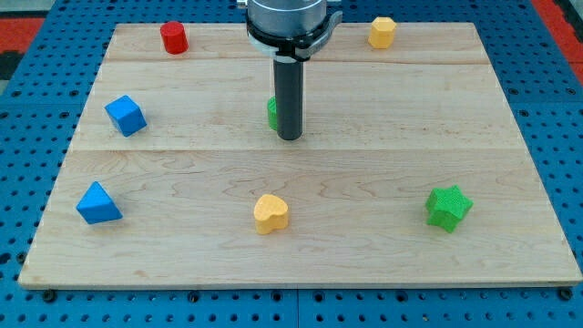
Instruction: Move the blue cube top left to the green circle
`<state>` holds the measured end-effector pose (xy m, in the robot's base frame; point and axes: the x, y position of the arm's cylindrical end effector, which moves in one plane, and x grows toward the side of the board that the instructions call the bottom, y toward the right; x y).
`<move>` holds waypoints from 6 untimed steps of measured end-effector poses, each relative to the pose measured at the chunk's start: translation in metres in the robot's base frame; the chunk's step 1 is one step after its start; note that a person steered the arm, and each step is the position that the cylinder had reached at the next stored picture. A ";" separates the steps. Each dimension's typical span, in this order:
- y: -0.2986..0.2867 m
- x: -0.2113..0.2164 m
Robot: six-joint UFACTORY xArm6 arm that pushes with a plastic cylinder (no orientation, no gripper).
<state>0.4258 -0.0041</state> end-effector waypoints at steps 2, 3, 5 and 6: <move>-0.146 0.015; -0.254 0.014; -0.176 -0.043; -0.142 -0.052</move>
